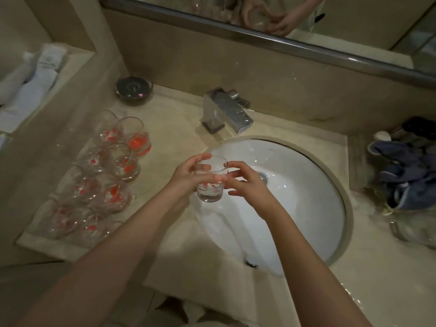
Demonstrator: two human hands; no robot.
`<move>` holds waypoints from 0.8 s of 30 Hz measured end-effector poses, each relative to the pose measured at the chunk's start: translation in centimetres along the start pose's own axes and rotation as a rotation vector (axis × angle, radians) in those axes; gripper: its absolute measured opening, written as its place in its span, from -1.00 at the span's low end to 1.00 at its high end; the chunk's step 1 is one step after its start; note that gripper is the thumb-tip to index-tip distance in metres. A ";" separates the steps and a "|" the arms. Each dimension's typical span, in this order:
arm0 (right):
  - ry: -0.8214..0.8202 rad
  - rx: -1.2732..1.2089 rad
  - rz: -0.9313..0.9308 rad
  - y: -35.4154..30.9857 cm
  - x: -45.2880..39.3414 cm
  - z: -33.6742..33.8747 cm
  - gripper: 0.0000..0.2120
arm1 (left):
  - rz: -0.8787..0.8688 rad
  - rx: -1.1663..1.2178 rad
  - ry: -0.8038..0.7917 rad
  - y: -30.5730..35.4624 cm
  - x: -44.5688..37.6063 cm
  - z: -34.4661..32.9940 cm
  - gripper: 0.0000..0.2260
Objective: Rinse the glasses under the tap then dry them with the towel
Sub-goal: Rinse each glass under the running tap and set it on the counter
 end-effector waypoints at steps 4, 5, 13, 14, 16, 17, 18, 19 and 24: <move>0.045 -0.017 -0.012 0.7 -0.8 1.8 -0.73 | 0.069 0.196 -0.015 -2.1 -1.3 -2.4 -0.32; 0.051 -0.008 -0.017 0.9 -1.0 2.1 -0.72 | 0.085 0.235 -0.014 -2.6 -1.5 -2.9 -0.34; 0.108 0.002 -0.105 2.7 -2.7 3.8 -0.74 | 0.144 0.343 -0.050 -4.6 -4.3 -4.9 -0.45; 0.125 -0.027 -0.126 2.8 -3.0 4.2 -0.76 | 0.149 0.331 -0.051 -4.5 -4.7 -4.9 -0.45; 0.227 -0.095 -0.129 2.4 -4.0 5.8 -0.82 | 0.146 0.305 -0.029 -4.3 -5.4 -4.8 -0.46; 0.306 -0.125 -0.105 1.8 -4.7 7.0 -0.86 | 0.137 0.298 -0.010 -4.0 -5.7 -4.6 -0.49; 0.376 -0.150 -0.069 1.0 -5.6 8.1 -0.88 | 0.131 0.298 0.002 -3.8 -5.9 -4.5 -0.51; 0.425 -0.172 -0.029 -0.1 -6.5 9.0 -0.88 | 0.134 0.299 0.007 -3.7 -6.2 -4.5 -0.51; 0.420 -0.173 0.065 -4.9 -11.6 9.9 -0.79 | 0.160 0.297 -0.047 -3.7 -7.1 -5.1 -0.32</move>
Point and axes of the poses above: each hand's wrist, its own x-axis away from the middle knuckle, its own z-axis out of the back of the hand, y = z × x, the point moved 10 cm from there along -x, towards the middle knuckle, and after that the axes turned 1 degree about -x, right-handed, at the moved point
